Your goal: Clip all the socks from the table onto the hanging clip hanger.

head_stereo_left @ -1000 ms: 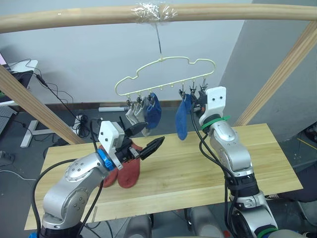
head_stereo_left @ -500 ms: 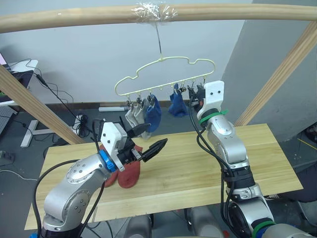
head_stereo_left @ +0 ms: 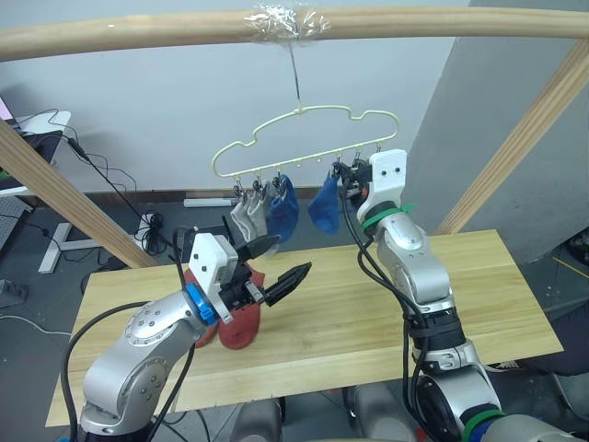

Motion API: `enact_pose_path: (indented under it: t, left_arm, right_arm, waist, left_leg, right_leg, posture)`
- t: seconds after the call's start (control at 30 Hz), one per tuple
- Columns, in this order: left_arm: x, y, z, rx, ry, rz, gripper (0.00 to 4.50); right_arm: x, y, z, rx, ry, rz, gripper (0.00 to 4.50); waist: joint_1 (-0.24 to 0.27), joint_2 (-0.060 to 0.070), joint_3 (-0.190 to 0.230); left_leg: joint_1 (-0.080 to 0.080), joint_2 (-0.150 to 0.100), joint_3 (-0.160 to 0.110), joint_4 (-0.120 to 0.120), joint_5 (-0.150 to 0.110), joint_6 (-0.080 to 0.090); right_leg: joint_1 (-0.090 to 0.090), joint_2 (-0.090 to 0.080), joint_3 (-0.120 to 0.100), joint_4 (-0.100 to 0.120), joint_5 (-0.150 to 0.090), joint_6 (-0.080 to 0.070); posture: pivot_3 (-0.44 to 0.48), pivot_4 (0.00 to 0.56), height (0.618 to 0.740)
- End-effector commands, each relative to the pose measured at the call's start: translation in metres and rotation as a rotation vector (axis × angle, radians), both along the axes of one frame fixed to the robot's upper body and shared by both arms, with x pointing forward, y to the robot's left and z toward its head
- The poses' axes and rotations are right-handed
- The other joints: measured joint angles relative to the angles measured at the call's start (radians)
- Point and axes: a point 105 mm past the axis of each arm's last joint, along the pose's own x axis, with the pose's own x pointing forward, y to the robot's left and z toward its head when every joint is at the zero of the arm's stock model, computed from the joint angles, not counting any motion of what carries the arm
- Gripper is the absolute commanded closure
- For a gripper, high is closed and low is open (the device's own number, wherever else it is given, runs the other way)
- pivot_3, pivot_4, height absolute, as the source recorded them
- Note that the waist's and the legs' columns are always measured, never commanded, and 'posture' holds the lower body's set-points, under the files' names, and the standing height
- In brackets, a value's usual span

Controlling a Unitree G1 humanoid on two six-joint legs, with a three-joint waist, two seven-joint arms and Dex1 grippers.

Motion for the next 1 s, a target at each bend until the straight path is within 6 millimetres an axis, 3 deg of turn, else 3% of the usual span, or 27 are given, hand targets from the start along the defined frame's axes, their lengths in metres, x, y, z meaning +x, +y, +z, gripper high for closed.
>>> enact_pose_path:
  t: [0.03,0.43,0.63,0.83,1.0]
  left_arm:
    - [-0.001,-0.003,0.006,-0.005,-0.039,-0.015,0.00]
    - [-0.001,-0.003,0.004,0.002,-0.041,-0.017,0.00]
    - [-0.002,-0.002,0.002,0.007,-0.038,-0.014,0.00]
    - [-0.002,-0.006,0.001,0.005,-0.037,-0.020,0.00]
    - [-0.001,-0.008,0.003,0.007,-0.042,-0.029,0.00]
  right_arm:
    - [-0.003,0.002,0.010,0.002,-0.038,0.000,3.01]
    - [0.002,0.001,0.014,0.015,-0.048,-0.017,3.01]
    - [-0.006,-0.001,0.014,0.009,-0.059,0.015,3.01]
    - [-0.014,-0.008,-0.003,-0.044,-0.016,0.025,3.01]
    - [-0.006,-0.005,0.001,-0.023,-0.010,0.001,3.01]
  waist:
    - [0.000,0.000,0.000]
    - [-0.001,0.000,0.000]
    - [-0.001,0.000,0.000]
    - [-0.001,0.000,0.000]
    - [-0.001,0.000,0.000]
  left_leg:
    - [0.000,0.000,0.000,0.000,0.000,0.000]
    - [0.000,0.000,0.000,0.000,0.000,0.000]
    - [0.000,0.000,0.000,0.000,0.000,0.000]
    - [0.000,0.000,0.000,0.000,0.000,0.000]
    - [0.000,0.000,0.000,0.000,0.000,0.000]
  right_leg:
    - [0.000,0.000,0.000,0.000,0.000,0.000]
    - [0.000,0.000,0.000,0.000,0.000,0.000]
    - [0.000,0.000,0.000,0.000,0.000,0.000]
    - [0.000,0.000,0.000,0.000,0.000,0.000]
    - [0.000,0.000,0.000,0.000,-0.001,0.000]
  posture:
    - [-0.032,0.208,0.740]
    - [-0.030,0.212,0.740]
    - [-0.033,0.216,0.740]
    - [-0.038,0.218,0.740]
    - [-0.041,0.217,0.740]
